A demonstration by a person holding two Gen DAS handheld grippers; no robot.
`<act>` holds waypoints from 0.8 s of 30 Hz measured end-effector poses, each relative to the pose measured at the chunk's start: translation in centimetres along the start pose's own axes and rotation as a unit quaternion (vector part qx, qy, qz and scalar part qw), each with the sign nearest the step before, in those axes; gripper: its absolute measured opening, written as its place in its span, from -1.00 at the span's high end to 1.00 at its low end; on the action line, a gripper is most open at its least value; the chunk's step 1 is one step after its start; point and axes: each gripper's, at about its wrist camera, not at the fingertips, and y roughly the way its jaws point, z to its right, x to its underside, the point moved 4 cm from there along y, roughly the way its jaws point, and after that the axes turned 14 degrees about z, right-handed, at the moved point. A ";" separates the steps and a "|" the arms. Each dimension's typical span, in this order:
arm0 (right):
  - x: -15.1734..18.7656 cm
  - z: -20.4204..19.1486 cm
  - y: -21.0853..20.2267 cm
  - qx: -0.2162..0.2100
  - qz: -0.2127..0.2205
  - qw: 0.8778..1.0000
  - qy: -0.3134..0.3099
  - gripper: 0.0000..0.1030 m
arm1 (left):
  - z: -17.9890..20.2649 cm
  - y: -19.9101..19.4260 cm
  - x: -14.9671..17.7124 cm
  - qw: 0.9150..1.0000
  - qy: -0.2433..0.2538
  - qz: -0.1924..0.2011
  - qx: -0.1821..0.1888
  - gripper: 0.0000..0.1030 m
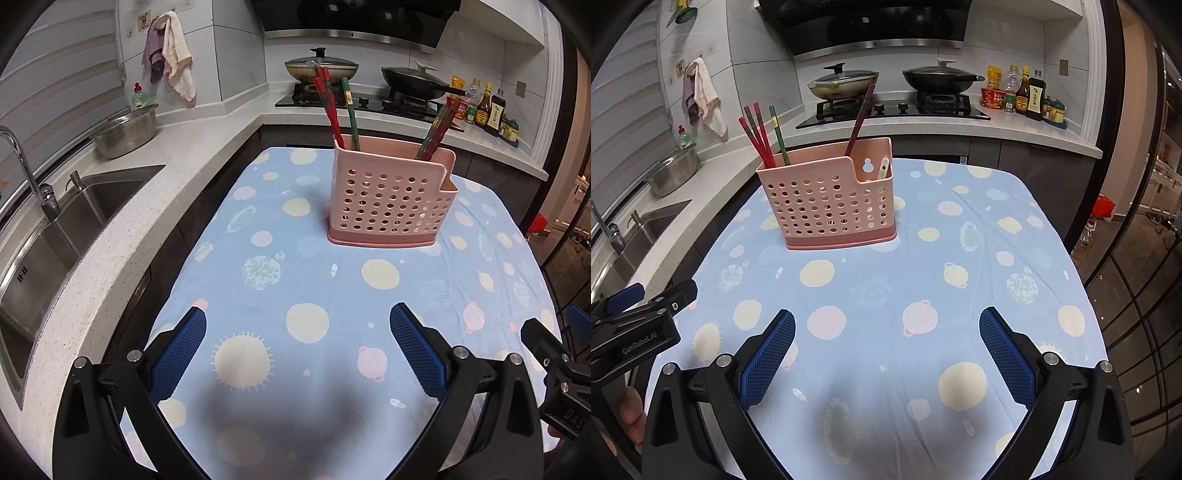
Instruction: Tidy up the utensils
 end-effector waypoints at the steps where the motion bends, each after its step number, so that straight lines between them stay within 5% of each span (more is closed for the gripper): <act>1: 0.0 0.0 0.0 0.000 0.000 1.000 0.000 -0.87 | 0.0 0.1 0.0 1.000 0.001 -0.001 -0.001 -0.85; 24: 0.1 -0.1 0.1 0.003 0.000 1.000 0.002 -0.87 | 0.1 0.2 0.1 1.000 0.007 0.002 -0.002 -0.85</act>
